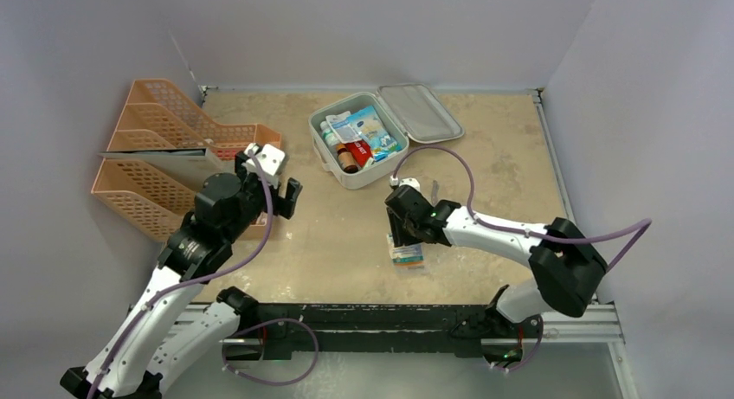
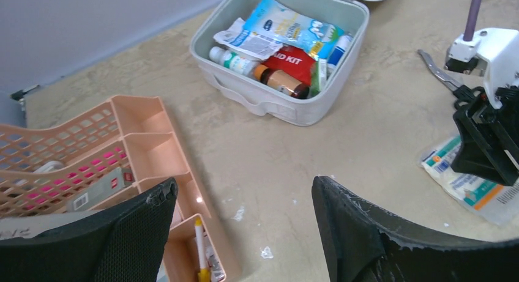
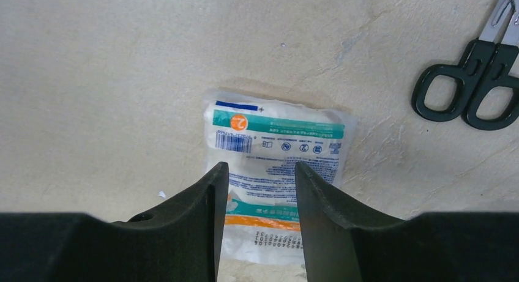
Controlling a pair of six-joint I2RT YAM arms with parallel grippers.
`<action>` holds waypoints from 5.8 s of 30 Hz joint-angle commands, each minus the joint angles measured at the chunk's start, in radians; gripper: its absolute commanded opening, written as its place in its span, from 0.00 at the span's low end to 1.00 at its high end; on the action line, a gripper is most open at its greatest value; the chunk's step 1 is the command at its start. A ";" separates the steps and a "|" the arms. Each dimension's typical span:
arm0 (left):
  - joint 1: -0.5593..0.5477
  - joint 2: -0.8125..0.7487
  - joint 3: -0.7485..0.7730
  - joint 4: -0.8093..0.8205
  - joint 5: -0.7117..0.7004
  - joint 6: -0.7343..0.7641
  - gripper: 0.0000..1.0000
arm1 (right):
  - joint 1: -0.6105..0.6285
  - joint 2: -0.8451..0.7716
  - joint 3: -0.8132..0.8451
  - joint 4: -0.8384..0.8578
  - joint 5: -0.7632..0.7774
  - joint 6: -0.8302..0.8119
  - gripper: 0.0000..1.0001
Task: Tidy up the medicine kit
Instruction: Pick up the medical item at the center of the board, then place the medical item at the medicine box.
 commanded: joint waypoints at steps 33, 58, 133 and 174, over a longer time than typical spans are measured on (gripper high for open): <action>0.003 -0.087 -0.058 0.020 -0.180 0.019 0.79 | -0.119 0.053 0.315 0.255 -0.101 -0.433 0.00; 0.003 -0.097 -0.068 0.018 -0.171 0.030 0.79 | -0.250 0.689 0.918 0.336 -0.285 -0.726 0.07; 0.003 -0.100 -0.071 0.014 -0.175 0.036 0.79 | -0.258 0.652 0.978 -0.077 -0.335 -0.810 0.59; 0.004 0.087 -0.020 0.101 -0.047 -0.120 0.77 | -0.261 0.561 0.938 0.029 -0.239 -0.575 0.63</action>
